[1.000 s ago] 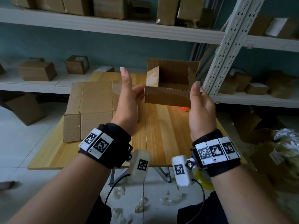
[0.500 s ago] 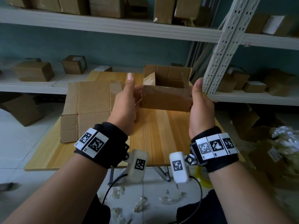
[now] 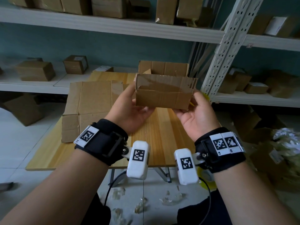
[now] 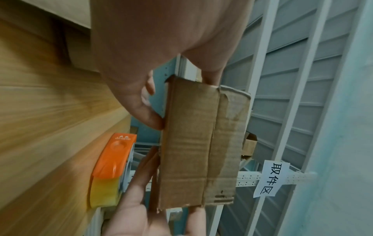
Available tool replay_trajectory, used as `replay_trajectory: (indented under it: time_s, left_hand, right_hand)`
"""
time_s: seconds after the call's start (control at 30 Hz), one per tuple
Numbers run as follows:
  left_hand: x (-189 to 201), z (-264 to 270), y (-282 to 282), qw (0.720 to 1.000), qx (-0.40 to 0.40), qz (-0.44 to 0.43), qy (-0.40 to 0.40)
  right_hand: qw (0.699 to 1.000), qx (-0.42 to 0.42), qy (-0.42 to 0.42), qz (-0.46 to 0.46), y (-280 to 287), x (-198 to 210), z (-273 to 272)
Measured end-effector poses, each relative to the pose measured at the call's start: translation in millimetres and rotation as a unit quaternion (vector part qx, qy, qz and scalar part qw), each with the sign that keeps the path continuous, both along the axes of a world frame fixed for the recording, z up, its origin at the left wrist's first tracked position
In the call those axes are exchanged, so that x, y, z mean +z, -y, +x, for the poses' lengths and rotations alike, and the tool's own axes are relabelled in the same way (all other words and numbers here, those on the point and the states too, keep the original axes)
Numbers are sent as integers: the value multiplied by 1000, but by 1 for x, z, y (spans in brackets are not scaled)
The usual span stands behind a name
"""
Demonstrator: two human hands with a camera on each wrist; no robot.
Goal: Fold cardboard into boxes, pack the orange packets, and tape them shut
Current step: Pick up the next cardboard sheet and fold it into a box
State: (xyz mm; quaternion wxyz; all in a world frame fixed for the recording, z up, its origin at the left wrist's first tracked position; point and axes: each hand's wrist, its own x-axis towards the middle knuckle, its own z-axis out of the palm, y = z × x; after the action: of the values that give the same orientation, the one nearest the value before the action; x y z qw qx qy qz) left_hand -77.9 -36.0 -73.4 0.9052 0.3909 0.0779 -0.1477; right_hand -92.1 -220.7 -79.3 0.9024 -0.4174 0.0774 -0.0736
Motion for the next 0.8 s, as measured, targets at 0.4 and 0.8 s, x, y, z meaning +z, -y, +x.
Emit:
replay_trajectory:
  time_s: [0.4, 0.8]
  left_hand:
    - [1, 7, -10, 989, -59, 110, 77]
    - [-10, 4, -8, 881, -28, 445, 158]
  right_hand:
    - [997, 35, 6, -74, 19, 3, 0]
    - [892, 77, 17, -446, 13, -11, -8]
